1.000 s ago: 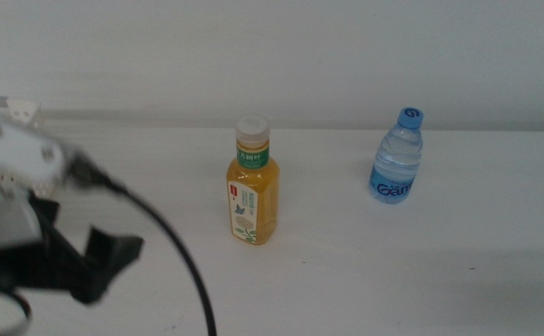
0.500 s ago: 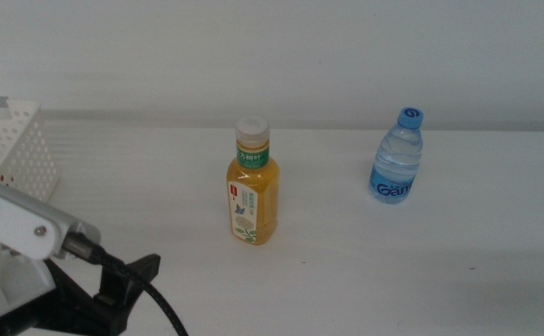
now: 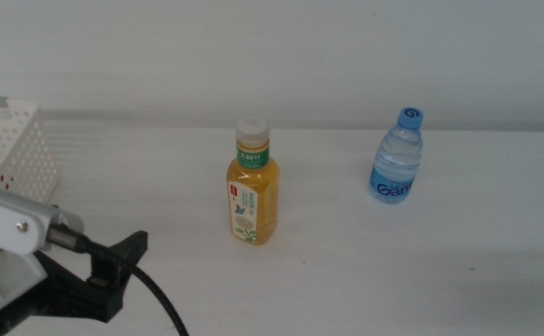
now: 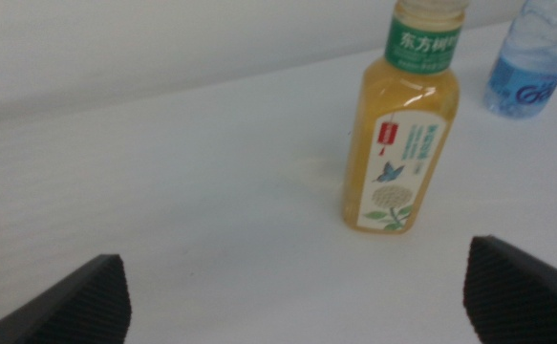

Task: Use arms to grab the bottles and put them into the dustbin to the left of the table.

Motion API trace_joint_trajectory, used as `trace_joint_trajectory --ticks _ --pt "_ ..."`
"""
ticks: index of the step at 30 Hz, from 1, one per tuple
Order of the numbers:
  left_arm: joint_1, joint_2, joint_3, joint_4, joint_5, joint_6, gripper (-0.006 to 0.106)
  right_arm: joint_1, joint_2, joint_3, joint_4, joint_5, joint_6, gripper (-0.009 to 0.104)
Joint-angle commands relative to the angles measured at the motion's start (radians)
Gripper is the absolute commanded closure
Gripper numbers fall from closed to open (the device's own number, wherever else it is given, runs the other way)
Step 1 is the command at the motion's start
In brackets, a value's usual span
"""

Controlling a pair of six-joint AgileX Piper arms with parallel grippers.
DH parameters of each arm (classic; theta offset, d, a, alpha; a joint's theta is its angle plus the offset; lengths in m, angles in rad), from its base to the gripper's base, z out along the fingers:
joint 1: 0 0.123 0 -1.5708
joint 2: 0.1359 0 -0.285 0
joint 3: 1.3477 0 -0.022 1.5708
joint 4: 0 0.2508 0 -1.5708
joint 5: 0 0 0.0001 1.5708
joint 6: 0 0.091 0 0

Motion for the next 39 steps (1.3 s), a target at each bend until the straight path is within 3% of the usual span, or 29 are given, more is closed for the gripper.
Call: trace_joint_trajectory --ticks 1,21,33,39 --pt "-0.011 0.000 0.015 0.124 -0.070 -0.147 0.007 -0.007 -0.038 0.043 -0.002 -0.003 -0.008 0.003" --pt "-0.011 0.022 0.015 0.174 -0.172 -0.139 0.007 -0.007 -0.038 0.043 -0.002 -0.003 -0.008 0.003" --pt "-0.074 0.502 0.024 0.171 -0.655 -0.183 0.007 -0.007 -0.038 0.043 -0.002 -0.003 -0.008 0.003" --pt "-0.120 0.743 0.024 0.091 -0.947 -0.160 0.007 -0.007 -0.038 0.043 -0.002 -0.003 -0.008 0.003"
